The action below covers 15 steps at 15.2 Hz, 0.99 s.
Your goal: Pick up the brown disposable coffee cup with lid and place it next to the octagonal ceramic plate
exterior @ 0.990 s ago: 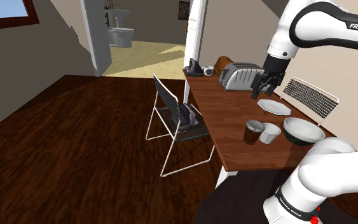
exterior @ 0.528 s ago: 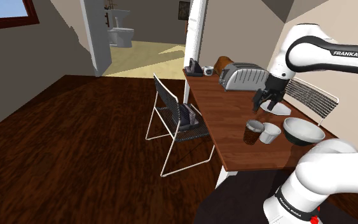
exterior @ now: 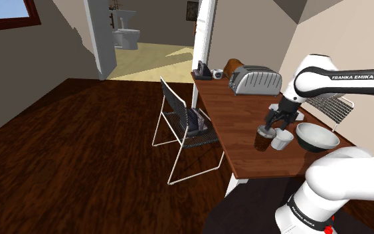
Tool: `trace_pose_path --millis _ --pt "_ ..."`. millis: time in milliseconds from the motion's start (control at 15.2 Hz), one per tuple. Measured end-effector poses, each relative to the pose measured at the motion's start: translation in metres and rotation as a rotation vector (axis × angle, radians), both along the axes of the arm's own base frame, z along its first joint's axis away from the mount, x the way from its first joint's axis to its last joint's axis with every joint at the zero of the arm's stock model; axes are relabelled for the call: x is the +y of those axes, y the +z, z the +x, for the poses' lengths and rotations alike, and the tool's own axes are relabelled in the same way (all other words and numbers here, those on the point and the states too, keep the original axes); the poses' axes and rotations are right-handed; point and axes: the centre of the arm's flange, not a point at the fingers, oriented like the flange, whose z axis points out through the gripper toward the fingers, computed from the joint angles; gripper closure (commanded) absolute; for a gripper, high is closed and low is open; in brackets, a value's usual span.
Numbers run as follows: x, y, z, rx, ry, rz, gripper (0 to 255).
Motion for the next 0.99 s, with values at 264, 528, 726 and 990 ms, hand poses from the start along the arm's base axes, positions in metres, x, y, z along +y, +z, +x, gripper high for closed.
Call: trace_pose_path --millis 264,528,726,990 --pt "0.000 -0.024 -0.003 -0.002 -0.012 0.005 0" --pt "0.000 -0.046 0.000 -0.002 -0.012 0.005 0" --pt "0.001 -0.049 -0.001 -0.003 -0.013 0.005 0" --pt "0.001 -0.049 -0.001 -0.003 -0.013 0.005 255"
